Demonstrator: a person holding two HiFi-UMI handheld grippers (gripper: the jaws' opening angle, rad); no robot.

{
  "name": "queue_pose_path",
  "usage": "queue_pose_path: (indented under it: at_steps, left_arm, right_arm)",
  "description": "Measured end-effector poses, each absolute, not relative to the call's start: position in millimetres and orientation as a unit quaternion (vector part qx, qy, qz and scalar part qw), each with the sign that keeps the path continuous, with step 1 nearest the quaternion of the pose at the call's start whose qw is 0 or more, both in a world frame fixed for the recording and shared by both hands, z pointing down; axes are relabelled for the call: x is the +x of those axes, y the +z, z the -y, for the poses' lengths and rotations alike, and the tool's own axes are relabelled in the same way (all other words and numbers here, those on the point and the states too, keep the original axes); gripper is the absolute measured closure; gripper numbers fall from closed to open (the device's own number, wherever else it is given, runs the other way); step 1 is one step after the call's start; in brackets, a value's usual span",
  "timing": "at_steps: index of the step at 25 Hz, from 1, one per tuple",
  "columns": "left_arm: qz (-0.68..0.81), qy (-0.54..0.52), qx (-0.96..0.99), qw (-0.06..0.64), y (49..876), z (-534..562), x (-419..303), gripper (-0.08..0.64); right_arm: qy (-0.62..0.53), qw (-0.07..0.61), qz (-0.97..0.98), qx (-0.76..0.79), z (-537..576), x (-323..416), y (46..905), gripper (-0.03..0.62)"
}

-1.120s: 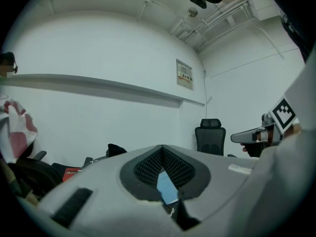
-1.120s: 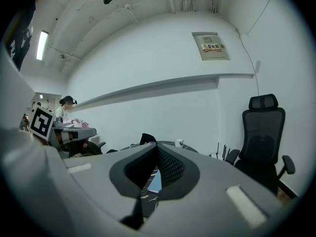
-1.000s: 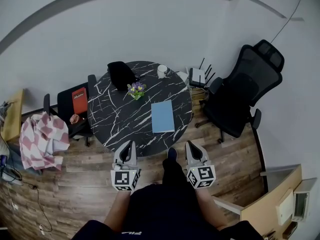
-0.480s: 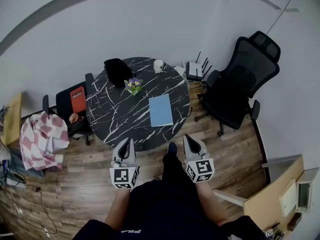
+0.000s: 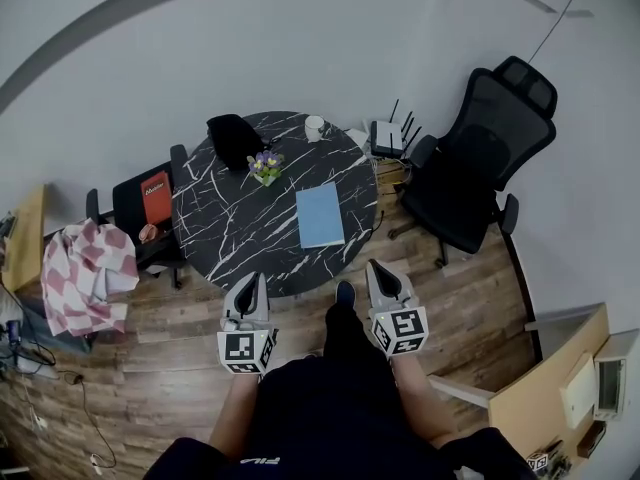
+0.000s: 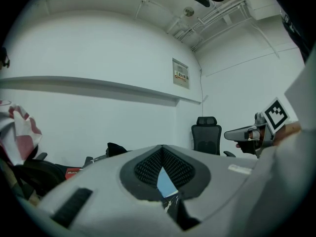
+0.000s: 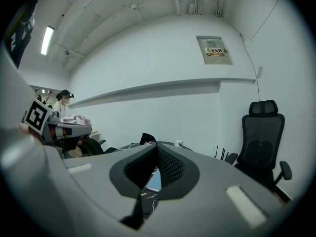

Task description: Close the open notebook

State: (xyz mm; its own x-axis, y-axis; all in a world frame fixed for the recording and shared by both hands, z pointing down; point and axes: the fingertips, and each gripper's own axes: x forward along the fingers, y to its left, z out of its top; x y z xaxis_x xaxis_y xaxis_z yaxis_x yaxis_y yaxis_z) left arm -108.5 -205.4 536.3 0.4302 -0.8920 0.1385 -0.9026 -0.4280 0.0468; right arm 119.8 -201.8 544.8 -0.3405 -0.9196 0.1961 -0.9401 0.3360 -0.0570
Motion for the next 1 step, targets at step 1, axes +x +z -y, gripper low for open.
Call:
queue_pose_path:
  at_steps: [1]
  left_arm:
    - [0.532,0.048,0.844,0.056,536.0,203.6,-108.7,0.563]
  right_arm:
    - [0.081,0.065,0.815,0.570,200.6,120.0,545.1,0.581]
